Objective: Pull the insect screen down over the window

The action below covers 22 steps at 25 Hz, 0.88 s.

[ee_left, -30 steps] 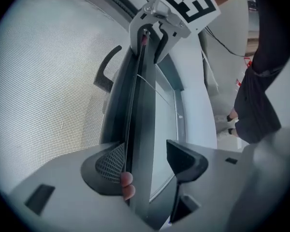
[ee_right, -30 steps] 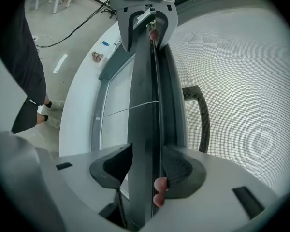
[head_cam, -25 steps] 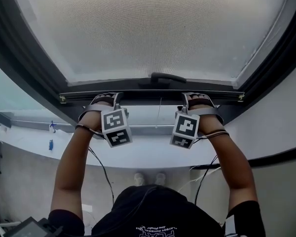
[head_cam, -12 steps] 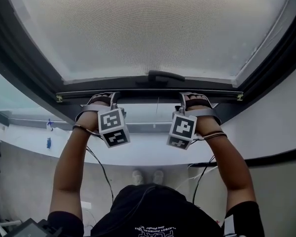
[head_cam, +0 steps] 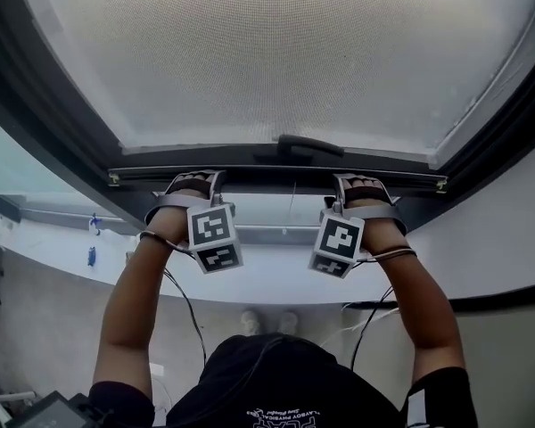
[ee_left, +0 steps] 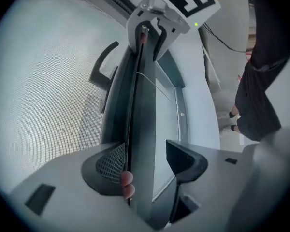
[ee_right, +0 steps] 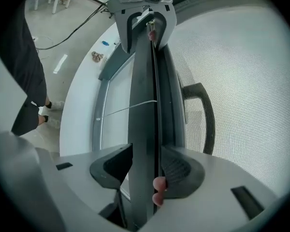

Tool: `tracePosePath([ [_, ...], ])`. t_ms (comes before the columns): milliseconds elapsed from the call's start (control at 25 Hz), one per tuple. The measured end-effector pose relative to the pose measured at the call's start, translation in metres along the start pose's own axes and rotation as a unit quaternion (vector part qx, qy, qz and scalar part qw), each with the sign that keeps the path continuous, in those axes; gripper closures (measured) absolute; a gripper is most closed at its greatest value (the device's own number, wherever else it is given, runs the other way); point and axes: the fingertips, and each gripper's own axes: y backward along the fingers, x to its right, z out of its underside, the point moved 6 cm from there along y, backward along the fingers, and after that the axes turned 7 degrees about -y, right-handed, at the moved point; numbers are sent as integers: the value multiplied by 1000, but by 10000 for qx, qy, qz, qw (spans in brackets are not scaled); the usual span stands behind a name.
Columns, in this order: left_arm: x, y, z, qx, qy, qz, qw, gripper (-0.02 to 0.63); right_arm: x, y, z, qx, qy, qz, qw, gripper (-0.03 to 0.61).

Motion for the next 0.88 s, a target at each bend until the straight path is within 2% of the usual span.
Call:
tracePosePath([
  [120,-3,-2,-1,-55,-73,98,9999,345,3,-2,-1,-31,31,-84,10000,391],
  [360,-4,-1,-4,75,-2,49,10000,345,2,-4,0,-66,32,78,9999,391],
  [520,-2,-6,4,-94,-133,-65,9998,347,4,-5,0,28,27,180,9998,396],
  [640,-6,-5,6,81,35,-313,9995,420,8,-2,1,142,-38,99,9998,436],
  [720,-8,-5,6,-9,90,-246,9997,431,10,-1,0,104,-33,-17,9999,439],
  [800,-8,-5,4,-181,-16,-178,9997,431,10,-1,-1,70,-14,-27,10000,439],
  [880,-8,-5,3,-181,-79,-200,9996,431,9,0,-1,77,-24,13,10000,439],
])
